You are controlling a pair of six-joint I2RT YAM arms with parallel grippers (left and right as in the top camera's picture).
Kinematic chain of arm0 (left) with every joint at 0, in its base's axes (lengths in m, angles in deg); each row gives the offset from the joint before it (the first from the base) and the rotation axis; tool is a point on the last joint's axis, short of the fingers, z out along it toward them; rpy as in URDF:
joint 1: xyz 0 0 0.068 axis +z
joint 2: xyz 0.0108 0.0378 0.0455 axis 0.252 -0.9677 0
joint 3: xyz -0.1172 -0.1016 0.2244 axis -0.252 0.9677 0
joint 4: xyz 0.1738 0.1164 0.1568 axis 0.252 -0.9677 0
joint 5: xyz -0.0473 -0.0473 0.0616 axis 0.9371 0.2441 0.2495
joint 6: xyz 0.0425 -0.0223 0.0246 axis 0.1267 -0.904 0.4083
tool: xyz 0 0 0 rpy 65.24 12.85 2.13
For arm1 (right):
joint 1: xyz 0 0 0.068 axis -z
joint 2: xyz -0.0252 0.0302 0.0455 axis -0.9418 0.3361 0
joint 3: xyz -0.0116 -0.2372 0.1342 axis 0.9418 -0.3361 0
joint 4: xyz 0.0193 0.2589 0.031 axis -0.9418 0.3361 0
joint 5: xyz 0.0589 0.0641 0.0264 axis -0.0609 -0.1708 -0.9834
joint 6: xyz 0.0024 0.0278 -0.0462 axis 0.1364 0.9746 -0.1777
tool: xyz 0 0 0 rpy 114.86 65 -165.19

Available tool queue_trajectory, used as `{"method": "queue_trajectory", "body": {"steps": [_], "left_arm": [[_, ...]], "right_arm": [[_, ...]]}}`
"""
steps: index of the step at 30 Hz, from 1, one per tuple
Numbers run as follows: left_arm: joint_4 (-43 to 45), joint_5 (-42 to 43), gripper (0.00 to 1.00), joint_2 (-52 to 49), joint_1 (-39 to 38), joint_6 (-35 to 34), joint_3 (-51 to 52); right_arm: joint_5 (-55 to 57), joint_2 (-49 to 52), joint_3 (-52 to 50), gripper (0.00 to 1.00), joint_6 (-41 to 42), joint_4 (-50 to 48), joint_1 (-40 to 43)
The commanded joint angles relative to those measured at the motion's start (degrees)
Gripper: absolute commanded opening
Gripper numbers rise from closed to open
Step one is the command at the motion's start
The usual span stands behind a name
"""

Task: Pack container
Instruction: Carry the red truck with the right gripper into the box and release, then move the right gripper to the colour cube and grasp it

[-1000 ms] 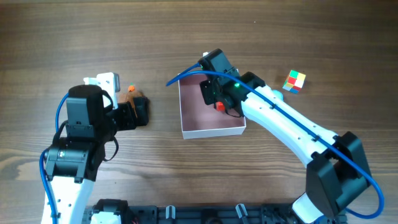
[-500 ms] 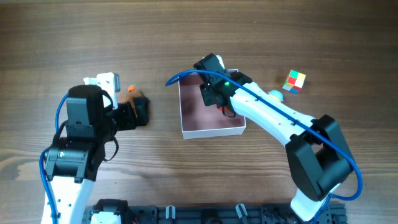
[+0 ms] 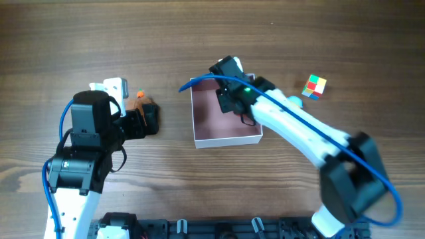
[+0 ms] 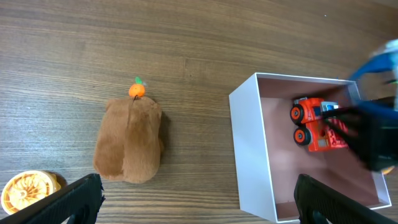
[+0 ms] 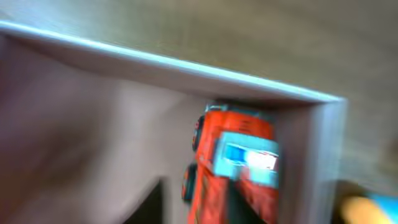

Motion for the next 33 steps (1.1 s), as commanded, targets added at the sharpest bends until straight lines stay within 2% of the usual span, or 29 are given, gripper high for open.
{"method": "queue_trajectory", "body": {"steps": [1, 3, 4, 9, 12, 16, 24, 33], "left_arm": [[-0.1, 1.1, 1.00, 0.0, 0.5, -0.5, -1.1], [-0.1, 1.1, 1.00, 0.0, 0.5, -0.5, -1.1], [-0.1, 1.1, 1.00, 0.0, 0.5, -0.5, -1.1], [-0.2, 1.1, 1.00, 0.0, 0.5, -0.5, -1.1], [-0.4, 1.1, 1.00, 0.0, 0.5, -0.5, -1.1], [-0.5, 1.1, 1.00, 0.0, 0.5, -0.5, -1.1], [-0.5, 1.1, 1.00, 0.0, 0.5, -0.5, -1.1], [-0.5, 1.1, 1.00, 0.0, 0.5, -0.5, -1.1]], "right_arm": [[3.6, -15.8, 1.0, 0.51, -1.1, 1.9, 2.1], [5.0, -22.3, 1.0, 0.75, -0.6, 4.2, 5.8], [5.0, -24.8, 1.0, 0.81, -0.2, 5.6, 8.3], [1.9, -29.1, 1.0, 0.99, 0.5, 13.9, 25.1], [-3.2, -25.5, 0.9, 1.00, 0.3, 15.7, 34.1], [-7.9, -15.5, 0.9, 1.00, 0.3, 14.3, 40.5], [-13.6, 2.1, 0.9, 1.00, -1.3, 6.8, 41.2], [-13.6, 9.4, 0.9, 1.00, 1.8, 1.7, 41.2]]}}
